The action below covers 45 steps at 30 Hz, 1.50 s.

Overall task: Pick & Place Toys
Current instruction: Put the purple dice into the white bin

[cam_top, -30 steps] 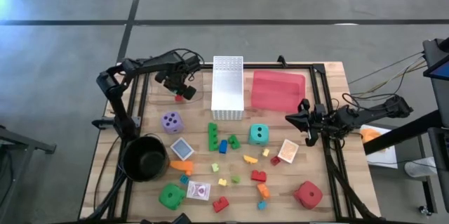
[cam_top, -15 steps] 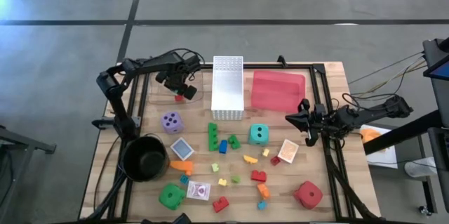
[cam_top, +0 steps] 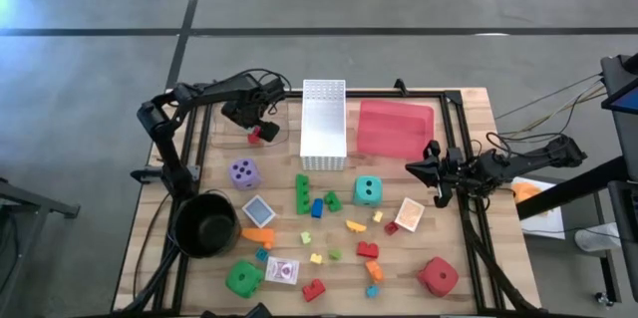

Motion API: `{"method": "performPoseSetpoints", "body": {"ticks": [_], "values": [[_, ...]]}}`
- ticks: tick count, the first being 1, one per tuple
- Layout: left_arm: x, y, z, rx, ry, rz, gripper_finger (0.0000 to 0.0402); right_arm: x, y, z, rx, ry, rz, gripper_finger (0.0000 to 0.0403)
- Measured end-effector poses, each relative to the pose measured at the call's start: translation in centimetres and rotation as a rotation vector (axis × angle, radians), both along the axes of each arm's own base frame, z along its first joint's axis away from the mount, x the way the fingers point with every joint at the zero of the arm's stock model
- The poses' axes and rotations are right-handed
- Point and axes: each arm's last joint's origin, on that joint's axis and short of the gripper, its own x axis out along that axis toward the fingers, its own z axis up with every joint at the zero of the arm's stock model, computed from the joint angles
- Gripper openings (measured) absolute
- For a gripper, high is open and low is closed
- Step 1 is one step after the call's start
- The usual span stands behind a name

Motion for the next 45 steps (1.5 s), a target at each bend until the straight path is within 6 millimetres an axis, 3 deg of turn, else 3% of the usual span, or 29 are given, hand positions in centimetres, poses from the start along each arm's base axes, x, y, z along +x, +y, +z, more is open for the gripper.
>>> {"method": "performPoseSetpoints", "body": {"ticks": [10, 24, 33, 45], "values": [[0.2, -0.3, 1.7, -0.034, 0.041, -0.009, 0.0353, 0.0, 0.0, 0.0, 0.0, 0.0, 0.0, 0.0021], [3.3, -3.8, 4.7, -0.02, 0.032, -0.149, 0.0353, 0.0, 0.0, 0.0, 0.0, 0.0, 0.0, 0.0021], [4.5, -6.3, 6.8, 0.012, 0.057, -0.024, 0.0353, 0.0, 0.0, 0.0, 0.0, 0.0, 0.0, 0.0021], [5.4, -9.1, 7.0, -0.008, 0.044, 0.04, 0.0353, 0.0, 0.0, 0.0, 0.0, 0.0, 0.0, 0.0021]]}}
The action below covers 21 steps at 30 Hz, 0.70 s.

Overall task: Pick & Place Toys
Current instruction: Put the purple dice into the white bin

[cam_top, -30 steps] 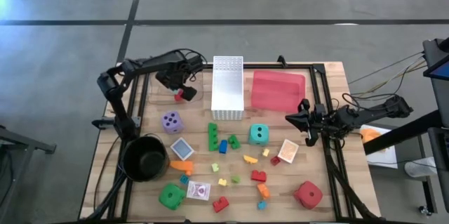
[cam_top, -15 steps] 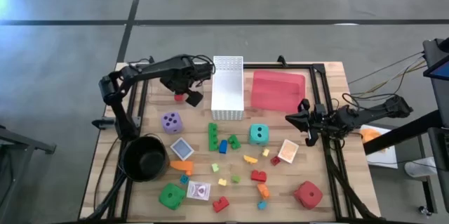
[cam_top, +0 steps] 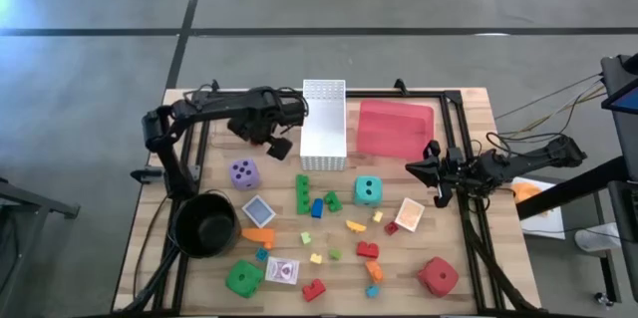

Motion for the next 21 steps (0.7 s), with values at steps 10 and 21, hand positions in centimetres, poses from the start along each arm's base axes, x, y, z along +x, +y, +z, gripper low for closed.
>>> {"method": "performPoseSetpoints", "body": {"ticks": [10, 21], "values": [[-0.8, -1.5, 2.2, 0.145, -0.073, 0.306, 0.0353, 0.0, 0.0, 0.0, 0.0, 0.0, 0.0, 0.0021], [-1.1, -5.6, 4.1, 0.18, -0.155, 0.366, 0.0353, 0.0, 0.0, 0.0, 0.0, 0.0, 0.0, 0.0021]]}}
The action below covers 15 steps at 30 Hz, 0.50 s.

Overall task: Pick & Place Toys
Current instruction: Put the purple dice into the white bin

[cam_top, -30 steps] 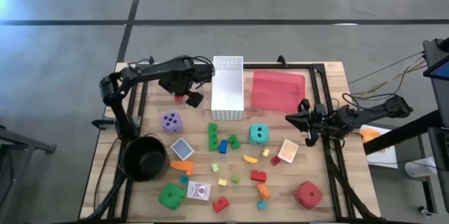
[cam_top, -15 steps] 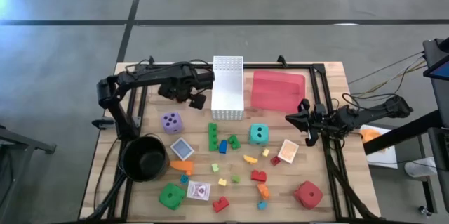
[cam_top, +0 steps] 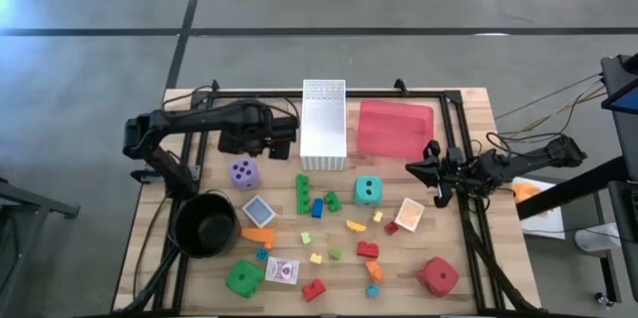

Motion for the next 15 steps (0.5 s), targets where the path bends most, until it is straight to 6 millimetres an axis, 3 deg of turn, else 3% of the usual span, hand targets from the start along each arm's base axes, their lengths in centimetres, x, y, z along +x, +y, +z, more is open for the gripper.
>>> {"method": "performPoseSetpoints", "body": {"ticks": [15], "values": [[-0.1, -2.7, -1.2, 0.013, 0.027, 0.068, 0.0353, 0.0, 0.0, 0.0, 0.0, 0.0, 0.0, 0.0021]]}}
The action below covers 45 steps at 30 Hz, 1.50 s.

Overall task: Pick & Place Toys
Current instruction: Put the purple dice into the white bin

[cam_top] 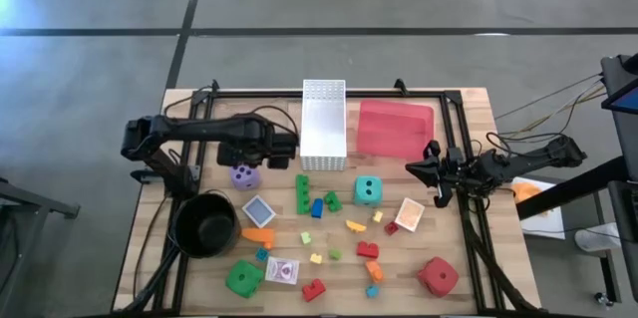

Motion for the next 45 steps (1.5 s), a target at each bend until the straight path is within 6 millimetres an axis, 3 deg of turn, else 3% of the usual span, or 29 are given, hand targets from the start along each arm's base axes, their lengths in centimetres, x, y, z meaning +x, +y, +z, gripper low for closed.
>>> {"method": "performPoseSetpoints", "body": {"ticks": [12, 33, 37, 45], "values": [[-1.2, -0.3, -2.7, 0.007, 0.091, 0.108, 0.0353, 0.0, 0.0, 0.0, 0.0, 0.0, 0.0, 0.0021], [-1.0, -0.5, -2.7, 0.033, 0.029, 0.362, 0.0355, 0.0, 0.0, 0.0, 0.0, 0.0, 0.0, 0.0021], [-1.0, -0.5, -2.9, 0.034, 0.042, 0.359, 0.0385, 0.0, 0.0, 0.0, 0.0, 0.0, 0.0, 0.0021], [-1.4, -0.5, -5.4, 0.043, 0.065, 0.337, 0.0387, 0.0, 0.0, 0.0, 0.0, 0.0, 0.0, 0.0021]]}}
